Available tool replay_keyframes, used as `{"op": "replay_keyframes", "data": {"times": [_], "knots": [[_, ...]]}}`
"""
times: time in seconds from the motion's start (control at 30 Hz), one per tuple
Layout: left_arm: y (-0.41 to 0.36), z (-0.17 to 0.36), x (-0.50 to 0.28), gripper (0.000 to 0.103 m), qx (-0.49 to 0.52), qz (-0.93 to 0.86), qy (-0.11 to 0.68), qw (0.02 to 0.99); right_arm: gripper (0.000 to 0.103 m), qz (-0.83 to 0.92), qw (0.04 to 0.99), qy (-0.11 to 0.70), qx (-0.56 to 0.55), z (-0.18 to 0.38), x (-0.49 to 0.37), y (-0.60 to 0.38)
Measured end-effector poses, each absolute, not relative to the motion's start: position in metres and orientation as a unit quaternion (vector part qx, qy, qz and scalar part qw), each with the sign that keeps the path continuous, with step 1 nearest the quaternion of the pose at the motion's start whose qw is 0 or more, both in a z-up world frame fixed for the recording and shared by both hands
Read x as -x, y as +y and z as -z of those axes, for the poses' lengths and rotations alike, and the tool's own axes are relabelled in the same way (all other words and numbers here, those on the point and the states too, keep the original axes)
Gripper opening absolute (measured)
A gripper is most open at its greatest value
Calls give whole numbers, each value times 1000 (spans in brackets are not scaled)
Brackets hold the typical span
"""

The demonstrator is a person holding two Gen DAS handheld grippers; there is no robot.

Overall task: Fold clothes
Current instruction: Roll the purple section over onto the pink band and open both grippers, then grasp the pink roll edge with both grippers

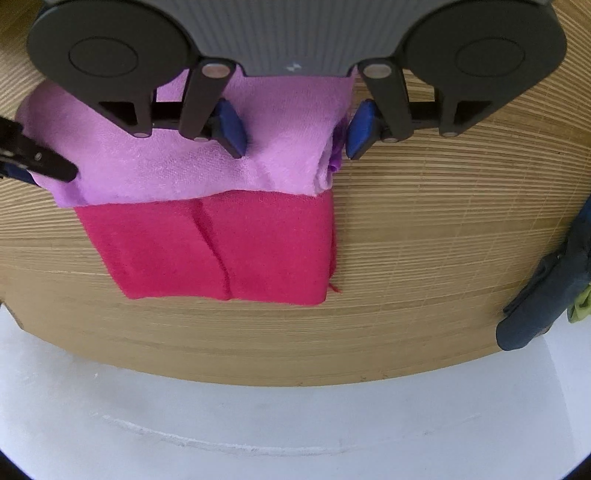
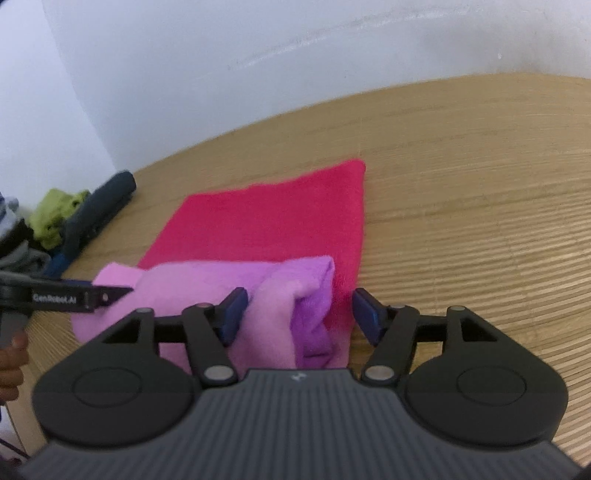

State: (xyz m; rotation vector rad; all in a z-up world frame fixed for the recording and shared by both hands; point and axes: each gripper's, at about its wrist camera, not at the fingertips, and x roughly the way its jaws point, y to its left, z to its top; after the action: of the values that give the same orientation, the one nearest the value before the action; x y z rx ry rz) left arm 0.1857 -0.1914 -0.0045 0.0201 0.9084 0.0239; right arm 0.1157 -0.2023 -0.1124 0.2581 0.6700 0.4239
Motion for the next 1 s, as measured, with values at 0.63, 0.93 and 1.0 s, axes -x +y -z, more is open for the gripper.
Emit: {"op": "replay_keyframes", "data": {"times": [0.63,0.93,1.0], "knots": [[-161,-21,-114,59,-94,72,449,886,65,-212,912,350,18,92,-38,-195],[-168,18,-120,60,-105,90,475,869,65,-196,904,381,-9,103,-48,-184],[-171,22,-124,60,-108,87,469,873,65,-195,903,381,-20,105,-52,-184]]}}
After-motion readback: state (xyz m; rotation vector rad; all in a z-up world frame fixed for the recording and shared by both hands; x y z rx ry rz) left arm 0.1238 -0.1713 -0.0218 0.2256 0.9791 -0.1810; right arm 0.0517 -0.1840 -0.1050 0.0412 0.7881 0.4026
